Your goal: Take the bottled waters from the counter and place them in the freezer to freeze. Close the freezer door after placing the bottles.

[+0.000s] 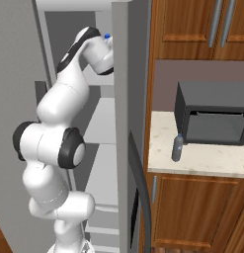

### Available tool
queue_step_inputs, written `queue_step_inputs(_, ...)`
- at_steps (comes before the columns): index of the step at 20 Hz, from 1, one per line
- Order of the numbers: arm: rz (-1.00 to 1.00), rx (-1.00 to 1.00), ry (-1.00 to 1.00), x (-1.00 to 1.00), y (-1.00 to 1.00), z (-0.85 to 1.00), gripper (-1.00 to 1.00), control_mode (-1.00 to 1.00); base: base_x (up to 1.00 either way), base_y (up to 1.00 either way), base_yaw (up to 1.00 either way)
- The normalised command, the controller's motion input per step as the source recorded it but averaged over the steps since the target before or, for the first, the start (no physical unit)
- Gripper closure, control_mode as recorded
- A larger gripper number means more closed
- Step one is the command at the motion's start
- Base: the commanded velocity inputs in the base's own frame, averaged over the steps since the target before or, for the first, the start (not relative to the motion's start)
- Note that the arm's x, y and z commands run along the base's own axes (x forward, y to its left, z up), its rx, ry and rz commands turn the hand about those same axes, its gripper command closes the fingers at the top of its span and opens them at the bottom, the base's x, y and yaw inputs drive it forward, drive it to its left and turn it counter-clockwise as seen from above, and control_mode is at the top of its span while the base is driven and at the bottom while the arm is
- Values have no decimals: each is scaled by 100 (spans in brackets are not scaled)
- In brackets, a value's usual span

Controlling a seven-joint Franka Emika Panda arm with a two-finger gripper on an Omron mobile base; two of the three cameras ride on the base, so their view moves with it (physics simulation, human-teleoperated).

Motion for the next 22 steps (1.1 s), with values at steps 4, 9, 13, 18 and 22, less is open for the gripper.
queue_step_inputs(4,0,0,0,30,0,-26,100,-100,0,0,0)
queue_step_inputs(9,1,0,2,5,0,-45,100,-100,0,0,0)
queue_step_inputs(13,1,0,0,0,6,-41,100,-100,0,0,0)
queue_step_inputs(18,0,0,0,0,12,-17,100,-100,0,0,0)
queue_step_inputs(22,0,0,0,0,12,-10,-100,-100,0,0,0)
